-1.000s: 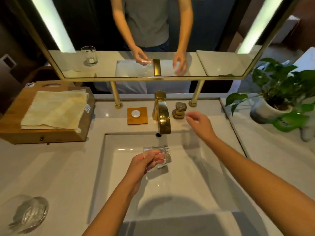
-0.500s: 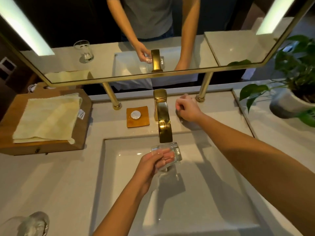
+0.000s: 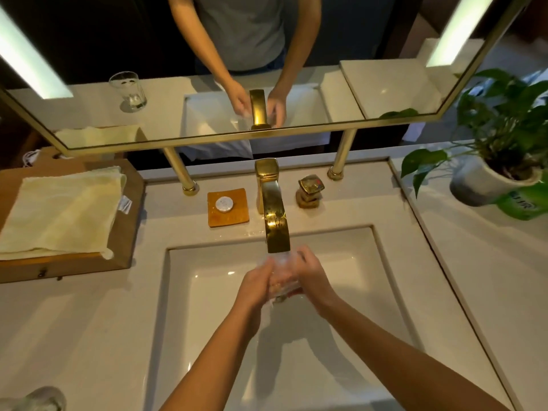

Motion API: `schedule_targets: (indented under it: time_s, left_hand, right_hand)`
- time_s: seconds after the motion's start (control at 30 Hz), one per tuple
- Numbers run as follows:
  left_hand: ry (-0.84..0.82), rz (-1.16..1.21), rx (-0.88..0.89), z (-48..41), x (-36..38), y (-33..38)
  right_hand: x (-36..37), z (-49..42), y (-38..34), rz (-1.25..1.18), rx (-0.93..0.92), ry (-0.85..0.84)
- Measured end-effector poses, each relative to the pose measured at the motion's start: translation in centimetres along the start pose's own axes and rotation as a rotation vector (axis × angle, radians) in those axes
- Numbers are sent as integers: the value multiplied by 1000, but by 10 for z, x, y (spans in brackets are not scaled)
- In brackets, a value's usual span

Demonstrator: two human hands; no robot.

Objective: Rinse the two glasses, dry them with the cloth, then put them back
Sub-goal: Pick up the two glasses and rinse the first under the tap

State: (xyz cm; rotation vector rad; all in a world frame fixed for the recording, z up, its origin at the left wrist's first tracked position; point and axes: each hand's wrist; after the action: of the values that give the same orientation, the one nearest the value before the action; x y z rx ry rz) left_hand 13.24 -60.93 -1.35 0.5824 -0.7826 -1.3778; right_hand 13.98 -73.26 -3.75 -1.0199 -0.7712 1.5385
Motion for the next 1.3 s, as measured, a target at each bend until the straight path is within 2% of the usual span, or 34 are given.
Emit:
schedule_targets:
  time_s: [0.07, 0.13, 0.17, 0.23, 0.27, 0.3, 0.33, 0.4, 0.43, 0.5, 0.57, 0.63, 0.67, 0.7, 0.73, 0.8, 0.87, 0.93, 1.0, 1.03, 1.1, 1.13, 1.17, 1.23, 1.3]
  left_hand:
    - [48, 108, -91, -6, -3, 11]
    - [2, -10, -17, -8, -7, 13]
    - [-39, -102, 49, -6, -8, 12]
    - [-122, -230, 168, 1, -5, 3]
    - [-124, -241, 189, 5, -3, -2]
    - [-86, -221, 189, 6, -2, -8]
    - [-23, -174, 154, 5, -2, -10]
    - [86, -8, 4, -1, -6, -5]
    - [92, 65, -61, -6, -9, -2]
    - [44, 40, -38, -8, -14, 1]
    - [8, -76, 55, -6, -17, -2]
    - [-40, -178, 149, -3, -19, -9]
    - [-58, -219, 182, -1, -18, -12]
    - [-62, -222, 201, -1, -17, -13]
    - [-44, -199, 209, 1, -14, -13]
    - [33, -110, 180, 3, -6, -8]
    - [73, 60, 48, -2, -3, -3]
    - [49, 102, -37, -8, -6, -2]
    - [21, -13, 19, -11, -9, -5]
    - [-4, -74, 85, -9, -10, -7]
    - [-108, -171, 200, -3, -14, -10]
    - [-162, -194, 230, -1, -17, -12]
    - [-204, -201, 241, 1, -21, -12]
    - [-172, -133, 232, 2, -24, -10]
    - [-21, 67, 121, 1, -21, -4]
  right_hand:
    - [6, 3, 6, 115, -234, -26]
    - [5, 5, 6, 127, -227, -30]
    - [2, 2, 3, 67, -142, -27]
    - [-2, -4, -5, -136, 227, -167]
    - [-2, -3, -10, -195, 377, -249]
    - [-1, -4, -9, -210, 433, -276]
    - [2, -4, -6, -159, 404, -238]
    - [7, -1, 4, 34, 114, -89]
    - [9, 0, 10, 78, -38, -68]
    - [13, 4, 12, 51, -104, -87]
    - [14, -5, 13, 16, 55, -84]
    - [10, -13, 6, -76, 378, -218]
    - [9, -17, 5, -104, 484, -272]
    - [7, -18, 2, -104, 511, -268]
    - [7, -19, 2, -73, 460, -227]
    - [7, -18, 7, 27, 170, -97]
    - [7, -18, 14, 150, -152, -16]
    - [5, -13, 19, 226, -306, -8]
    - [4, -8, 21, 190, -282, -17]
    - [2, -7, 16, 127, -170, -30]
    - [-1, -10, 4, -42, 239, -160]
    - [-3, -12, 3, -45, 373, -231]
    - [-3, -13, 5, -16, 399, -257]
    - [3, -12, 4, 46, 206, -183]
    - [12, -6, 2, 66, -46, -113]
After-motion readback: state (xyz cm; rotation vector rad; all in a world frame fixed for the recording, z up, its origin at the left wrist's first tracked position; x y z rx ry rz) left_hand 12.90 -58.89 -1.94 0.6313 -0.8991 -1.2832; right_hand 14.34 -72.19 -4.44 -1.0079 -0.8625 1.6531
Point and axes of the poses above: each hand's wrist, its own z-axis away from the middle knuckle, its own x-axis out of the palm, y = z × x, and after that the axes turned 8 degrees about z, right-handed
